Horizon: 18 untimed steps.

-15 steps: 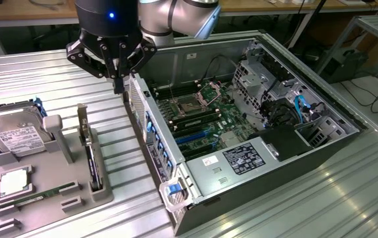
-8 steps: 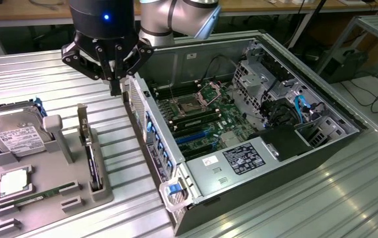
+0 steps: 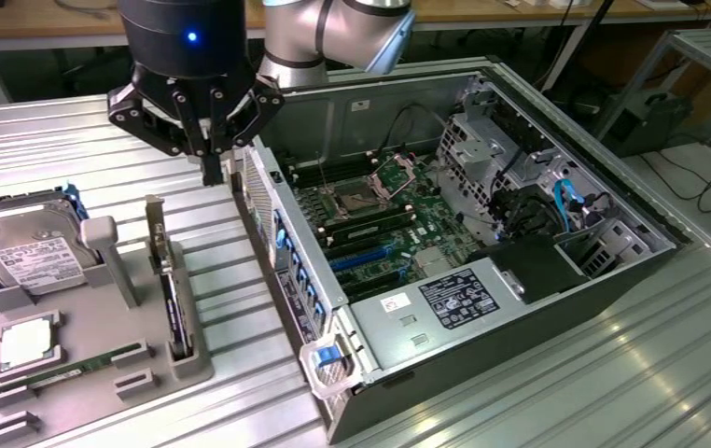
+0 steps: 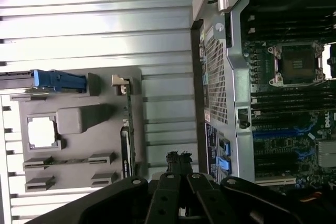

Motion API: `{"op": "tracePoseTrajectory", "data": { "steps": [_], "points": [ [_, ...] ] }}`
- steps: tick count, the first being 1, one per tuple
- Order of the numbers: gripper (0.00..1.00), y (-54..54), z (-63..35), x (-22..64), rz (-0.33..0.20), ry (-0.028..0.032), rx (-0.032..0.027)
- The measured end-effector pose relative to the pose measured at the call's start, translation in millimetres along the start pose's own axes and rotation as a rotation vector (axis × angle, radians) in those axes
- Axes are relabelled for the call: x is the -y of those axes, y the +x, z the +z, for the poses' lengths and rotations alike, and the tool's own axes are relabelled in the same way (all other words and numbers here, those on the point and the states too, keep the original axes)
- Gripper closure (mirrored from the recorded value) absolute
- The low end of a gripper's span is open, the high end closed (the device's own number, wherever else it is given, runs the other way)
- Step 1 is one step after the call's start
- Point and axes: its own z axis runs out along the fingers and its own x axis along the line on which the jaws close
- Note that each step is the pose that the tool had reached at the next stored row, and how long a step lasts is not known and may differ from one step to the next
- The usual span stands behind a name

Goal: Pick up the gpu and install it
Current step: 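Reach for the gpu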

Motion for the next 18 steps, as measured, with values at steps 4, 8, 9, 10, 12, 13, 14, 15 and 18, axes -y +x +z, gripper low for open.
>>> {"op": "tracePoseTrajectory", "data": {
  "steps": [4,8,9,10,12,13,14,15,18],
  "points": [
    [0.89,2.2,-0.1,2.2,-0.001,0.0000,-0.0001],
    [0.89,4.4,-0.3,4.6,-0.002,-0.0001,-0.0001],
    [0.89,5.1,-0.3,5.3,-0.002,-0.0001,-0.0001],
    [0.89,5.6,-0.4,5.8,-0.002,-0.0001,-0.0001],
    [0.89,6.5,-0.4,6.8,-0.002,-0.0001,-0.0001],
    [0.89,7.0,-0.4,7.2,-0.003,-0.0001,-0.0001],
    [0.89,7.5,-0.4,7.7,-0.003,-0.0002,-0.0001],
    [0.89,7.9,-0.5,8.2,-0.003,-0.0002,-0.0001],
    [0.89,9.4,-0.6,9.6,-0.003,-0.0001,-0.0002]
  ]
}}
